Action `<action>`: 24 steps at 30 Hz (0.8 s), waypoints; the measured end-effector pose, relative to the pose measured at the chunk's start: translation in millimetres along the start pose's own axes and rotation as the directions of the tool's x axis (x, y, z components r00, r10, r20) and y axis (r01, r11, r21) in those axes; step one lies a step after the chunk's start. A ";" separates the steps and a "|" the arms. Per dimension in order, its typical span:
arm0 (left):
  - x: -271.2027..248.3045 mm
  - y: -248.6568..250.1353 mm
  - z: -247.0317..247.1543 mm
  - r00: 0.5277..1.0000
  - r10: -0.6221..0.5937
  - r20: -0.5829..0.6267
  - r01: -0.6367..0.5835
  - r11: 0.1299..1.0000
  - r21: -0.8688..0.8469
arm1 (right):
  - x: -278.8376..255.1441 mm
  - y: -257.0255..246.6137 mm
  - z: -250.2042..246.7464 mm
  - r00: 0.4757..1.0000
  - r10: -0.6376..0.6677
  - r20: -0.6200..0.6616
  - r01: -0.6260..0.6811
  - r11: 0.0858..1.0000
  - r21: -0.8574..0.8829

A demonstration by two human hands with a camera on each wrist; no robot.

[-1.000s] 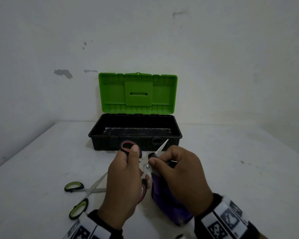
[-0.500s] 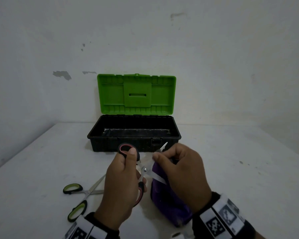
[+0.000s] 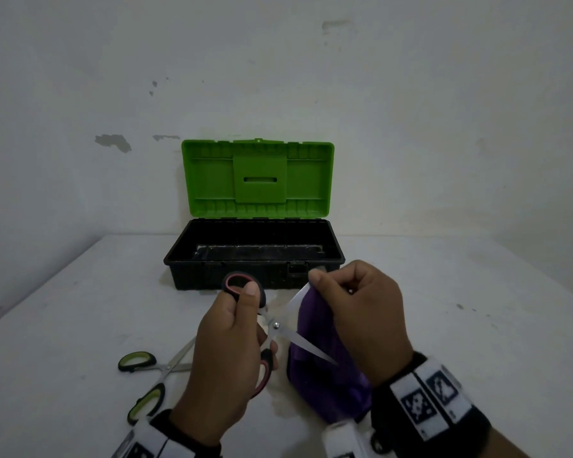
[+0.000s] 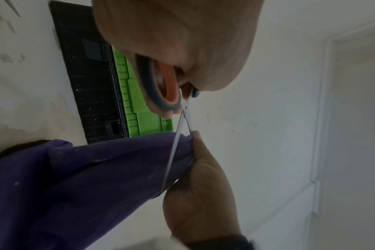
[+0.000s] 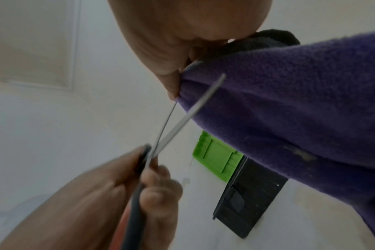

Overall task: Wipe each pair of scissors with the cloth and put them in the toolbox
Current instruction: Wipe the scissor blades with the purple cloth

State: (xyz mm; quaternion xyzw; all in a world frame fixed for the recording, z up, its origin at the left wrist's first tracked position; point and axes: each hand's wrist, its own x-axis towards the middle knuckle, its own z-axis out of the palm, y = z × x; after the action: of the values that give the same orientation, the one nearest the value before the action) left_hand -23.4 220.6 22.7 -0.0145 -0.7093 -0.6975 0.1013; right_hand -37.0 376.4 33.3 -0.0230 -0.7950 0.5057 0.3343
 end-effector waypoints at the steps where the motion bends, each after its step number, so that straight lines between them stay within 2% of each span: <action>1: -0.4 0.7 -0.1 1.000 -0.008 0.000 0.008 1.000 -0.015 | 6.6 2.2 -1.9 0.999 0.025 -0.023 -0.025 1.000 0.004; 5: 3.3 1.1 -3.8 0.999 0.047 -0.011 -0.047 0.999 0.009 | 17.5 6.5 -10.4 0.989 0.122 -0.087 -0.114 0.989 0.094; 7: 5.9 -0.2 -5.1 0.995 0.095 -0.015 -0.094 0.995 0.019 | 12.7 3.0 -15.3 0.994 0.103 -0.041 -0.099 0.990 0.105; 9: 7.9 -1.9 -4.7 0.983 0.183 -0.027 -0.181 0.981 0.072 | 2.6 -5.1 -14.2 0.997 0.029 0.076 -0.031 0.999 0.035; 12: 11.8 -8.4 -1.9 0.933 0.357 -0.039 -0.340 0.912 0.228 | -17.3 -18.3 -3.7 0.973 -0.066 0.223 0.080 0.995 -0.056; 16: 11.1 -16.5 3.8 0.866 0.500 -0.011 -0.459 0.803 0.379 | -28.9 -11.3 13.1 0.969 -0.140 0.206 0.147 0.989 -0.022; 22: 9.7 -21.2 2.3 0.773 0.630 0.070 -0.593 0.680 0.431 | -19.8 -5.4 20.0 0.990 -0.043 0.135 0.050 0.997 -0.051; 24: 9.3 -20.9 1.8 0.751 0.656 0.072 -0.616 0.656 0.437 | -16.3 -6.6 18.7 0.989 -0.028 0.147 0.039 0.997 -0.068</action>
State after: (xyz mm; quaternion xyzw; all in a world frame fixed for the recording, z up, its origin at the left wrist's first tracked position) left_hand -36.1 220.7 3.7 -0.2068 -0.7901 -0.4411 0.3719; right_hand -32.8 352.3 25.5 0.0155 -0.8350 0.4719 0.2827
